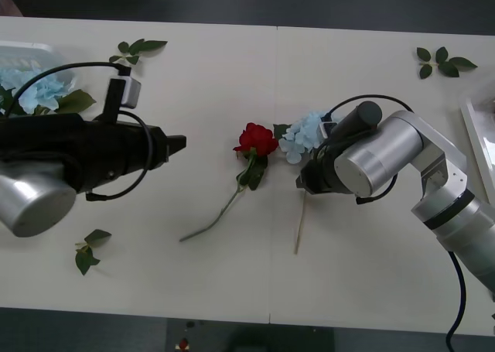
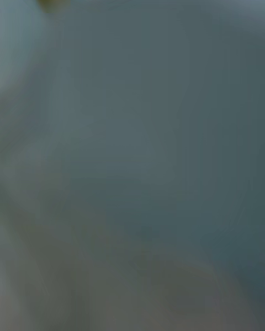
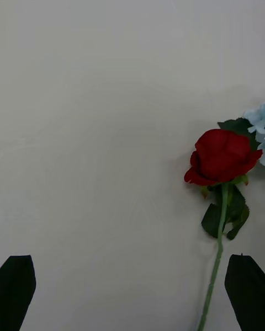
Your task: Put the red flowers into the right box and the blue flowers into the left box
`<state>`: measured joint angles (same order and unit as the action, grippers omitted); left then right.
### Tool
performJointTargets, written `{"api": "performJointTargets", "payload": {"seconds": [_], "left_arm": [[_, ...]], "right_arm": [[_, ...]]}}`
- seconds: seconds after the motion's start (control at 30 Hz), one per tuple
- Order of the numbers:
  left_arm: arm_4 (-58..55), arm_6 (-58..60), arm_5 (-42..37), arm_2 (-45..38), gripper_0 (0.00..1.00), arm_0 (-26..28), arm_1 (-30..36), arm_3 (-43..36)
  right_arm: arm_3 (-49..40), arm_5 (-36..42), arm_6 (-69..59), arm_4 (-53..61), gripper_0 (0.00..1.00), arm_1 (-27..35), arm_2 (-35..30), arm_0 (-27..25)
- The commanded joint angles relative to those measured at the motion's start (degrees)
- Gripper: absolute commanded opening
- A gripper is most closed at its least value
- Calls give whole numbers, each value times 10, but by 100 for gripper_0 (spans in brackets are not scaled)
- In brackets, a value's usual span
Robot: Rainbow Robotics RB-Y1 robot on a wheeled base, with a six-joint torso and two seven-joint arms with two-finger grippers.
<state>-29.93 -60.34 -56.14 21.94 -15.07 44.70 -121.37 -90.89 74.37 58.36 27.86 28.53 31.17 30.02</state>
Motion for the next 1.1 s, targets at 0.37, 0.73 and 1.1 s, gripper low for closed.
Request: {"api": "performJointTargets", "payload": {"seconds": [0.37, 0.73, 1.1], "left_arm": [[111, 82, -47, 164, 100, -153, -134, 157], [114, 104, -43, 251, 100, -233, -170, 271], [112, 183, 37, 346, 100, -290, -180, 359]], "right_arm": [[21, -29, -42, -22, 0, -15, 14, 13], [20, -37, -48, -24, 0, -15, 14, 13], [-10, -40, -57, -6, 0, 3, 6, 13]]}}
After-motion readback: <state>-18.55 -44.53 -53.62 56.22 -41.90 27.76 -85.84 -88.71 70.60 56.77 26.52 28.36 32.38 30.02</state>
